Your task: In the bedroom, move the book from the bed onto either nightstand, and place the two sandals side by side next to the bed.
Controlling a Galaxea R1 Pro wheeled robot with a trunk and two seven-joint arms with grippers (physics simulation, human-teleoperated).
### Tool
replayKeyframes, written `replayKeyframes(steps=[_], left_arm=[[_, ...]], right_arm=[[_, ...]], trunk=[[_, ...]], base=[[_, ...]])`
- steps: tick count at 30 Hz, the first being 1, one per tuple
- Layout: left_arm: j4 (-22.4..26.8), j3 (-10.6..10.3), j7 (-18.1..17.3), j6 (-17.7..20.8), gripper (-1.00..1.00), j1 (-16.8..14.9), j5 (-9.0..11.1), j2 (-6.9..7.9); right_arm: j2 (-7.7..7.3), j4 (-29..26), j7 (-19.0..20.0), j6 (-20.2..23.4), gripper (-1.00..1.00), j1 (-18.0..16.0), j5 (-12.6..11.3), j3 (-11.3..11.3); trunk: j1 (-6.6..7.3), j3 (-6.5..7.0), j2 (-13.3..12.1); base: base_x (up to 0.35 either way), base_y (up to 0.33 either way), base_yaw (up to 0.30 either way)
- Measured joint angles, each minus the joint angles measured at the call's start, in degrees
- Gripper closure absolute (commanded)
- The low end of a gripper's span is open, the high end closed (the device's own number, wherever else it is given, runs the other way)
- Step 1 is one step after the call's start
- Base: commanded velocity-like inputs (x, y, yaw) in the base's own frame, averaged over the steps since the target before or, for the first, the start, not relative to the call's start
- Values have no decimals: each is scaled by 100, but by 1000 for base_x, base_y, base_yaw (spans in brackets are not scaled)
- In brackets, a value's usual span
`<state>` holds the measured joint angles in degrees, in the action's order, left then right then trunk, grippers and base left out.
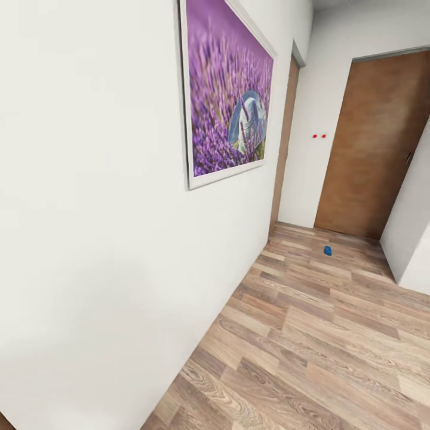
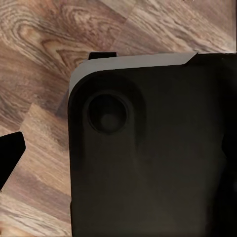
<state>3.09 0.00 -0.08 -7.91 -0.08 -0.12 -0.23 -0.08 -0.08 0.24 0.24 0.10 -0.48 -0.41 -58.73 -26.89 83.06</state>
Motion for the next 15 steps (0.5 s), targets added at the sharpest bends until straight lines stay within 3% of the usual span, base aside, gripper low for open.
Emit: replayKeyframes(steps=[15], left_arm=[[0,0,0,0,-100,0,1,-2]], right_arm=[[0,0,0,-1,-100,0,0,0]], trunk=[[0,0,0]], base=[[0,0,-273]])
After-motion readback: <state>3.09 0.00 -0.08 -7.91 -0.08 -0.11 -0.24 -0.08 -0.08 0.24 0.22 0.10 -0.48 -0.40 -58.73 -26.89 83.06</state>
